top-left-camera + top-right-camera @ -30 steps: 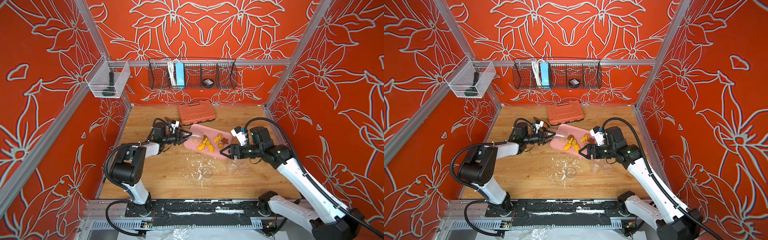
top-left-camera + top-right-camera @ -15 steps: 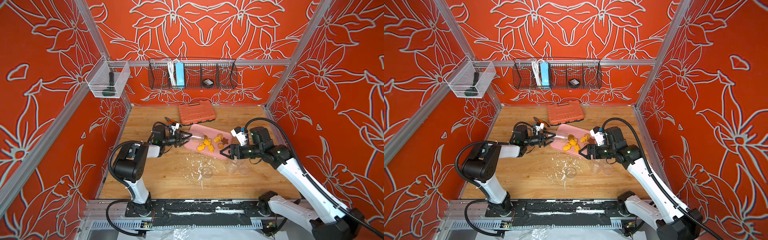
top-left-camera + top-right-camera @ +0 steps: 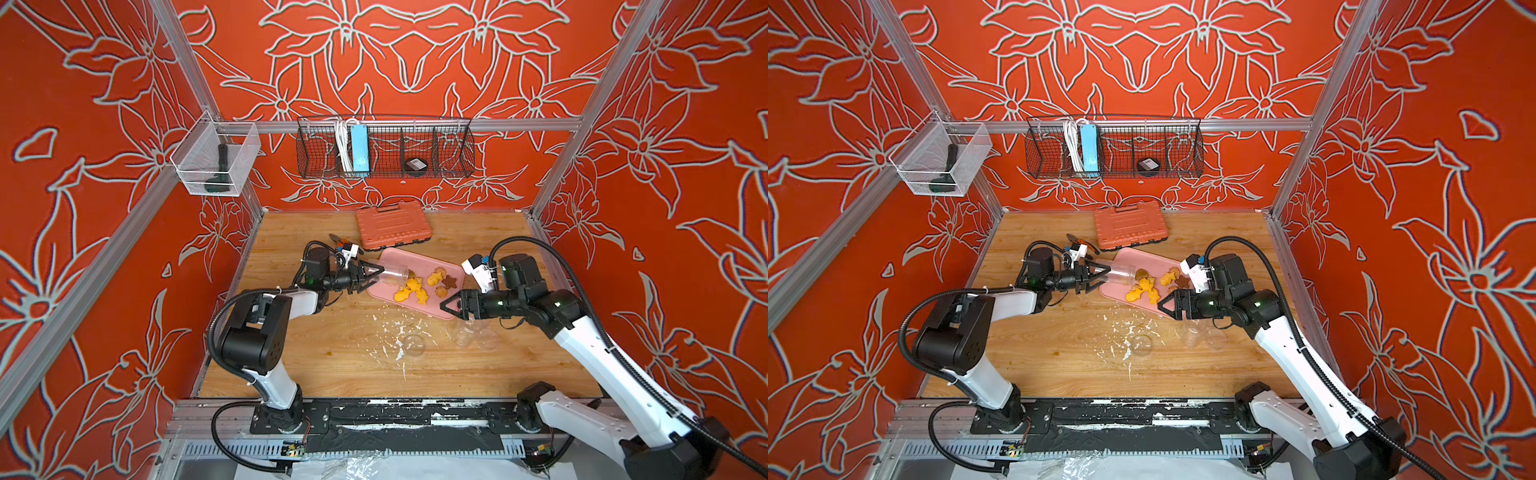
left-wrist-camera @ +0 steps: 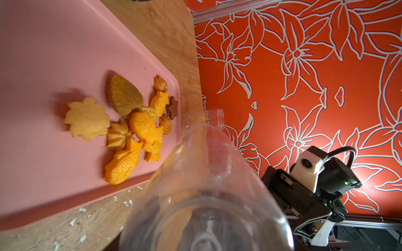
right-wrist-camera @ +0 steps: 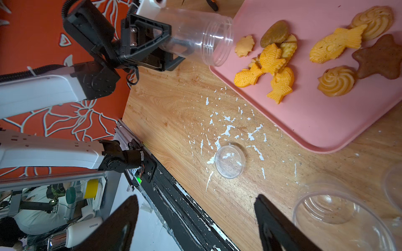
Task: Pour the cookies out of the jar
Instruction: Pour the cookies in the jar onto the tray.
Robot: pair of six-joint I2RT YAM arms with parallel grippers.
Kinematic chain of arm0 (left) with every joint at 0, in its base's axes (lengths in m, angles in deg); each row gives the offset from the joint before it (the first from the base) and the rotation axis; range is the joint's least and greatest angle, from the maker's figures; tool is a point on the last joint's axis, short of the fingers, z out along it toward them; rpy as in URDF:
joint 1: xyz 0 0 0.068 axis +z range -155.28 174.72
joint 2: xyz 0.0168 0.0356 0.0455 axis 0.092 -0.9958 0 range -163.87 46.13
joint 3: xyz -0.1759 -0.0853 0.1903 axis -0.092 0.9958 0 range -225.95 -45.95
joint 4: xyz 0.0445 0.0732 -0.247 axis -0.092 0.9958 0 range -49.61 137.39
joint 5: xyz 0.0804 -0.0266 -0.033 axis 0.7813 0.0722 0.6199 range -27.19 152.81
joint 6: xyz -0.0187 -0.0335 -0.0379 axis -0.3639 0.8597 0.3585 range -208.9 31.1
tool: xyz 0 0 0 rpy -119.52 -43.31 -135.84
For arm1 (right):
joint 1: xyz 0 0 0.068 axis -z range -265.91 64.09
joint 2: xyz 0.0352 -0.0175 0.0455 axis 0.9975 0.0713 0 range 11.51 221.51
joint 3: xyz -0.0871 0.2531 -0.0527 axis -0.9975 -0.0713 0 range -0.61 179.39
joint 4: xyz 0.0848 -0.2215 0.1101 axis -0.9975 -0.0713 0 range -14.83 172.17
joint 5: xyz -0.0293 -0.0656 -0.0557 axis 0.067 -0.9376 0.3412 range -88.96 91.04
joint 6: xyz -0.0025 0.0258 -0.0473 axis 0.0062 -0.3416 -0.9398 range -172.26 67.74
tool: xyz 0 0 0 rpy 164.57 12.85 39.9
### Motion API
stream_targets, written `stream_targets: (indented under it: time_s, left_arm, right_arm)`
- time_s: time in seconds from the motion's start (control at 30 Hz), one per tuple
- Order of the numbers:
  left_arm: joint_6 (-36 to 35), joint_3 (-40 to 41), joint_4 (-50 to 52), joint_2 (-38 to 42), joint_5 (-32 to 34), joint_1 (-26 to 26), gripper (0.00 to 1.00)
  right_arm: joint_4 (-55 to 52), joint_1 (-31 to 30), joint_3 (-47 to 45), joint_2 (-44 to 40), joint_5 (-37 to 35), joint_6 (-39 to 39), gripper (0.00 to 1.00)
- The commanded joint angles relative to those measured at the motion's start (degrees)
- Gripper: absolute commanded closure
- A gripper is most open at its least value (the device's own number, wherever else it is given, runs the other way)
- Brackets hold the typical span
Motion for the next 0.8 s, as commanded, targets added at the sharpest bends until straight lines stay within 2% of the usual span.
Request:
stream_targets:
  time_s: [0.0, 0.2, 0.5, 0.77]
  left_arm:
    - [0.06, 0.05, 0.78, 6.07, 0.47, 0.19, 0.36]
    - [-2.23, 0.05, 9.05, 14.50, 2.54, 0.65, 0.37]
    - [3.04, 3.77, 8.54, 25.18, 2.66, 0.72, 0.36]
    - [3.47, 4.59, 12.77, 34.17, 3.45, 0.63, 0.36]
  right_arm:
    - [-1.65, 0.19, 0.92, -0.74, -0.54, -0.24, 0.14]
    - [-2.21, 0.17, 1.14, -0.92, -0.08, -0.06, 0.14]
    - [2.19, 0.11, 1.89, -2.24, 8.59, 4.19, 0.13]
    - [4.76, 0.12, 3.85, -2.59, 10.07, 6.12, 0.12]
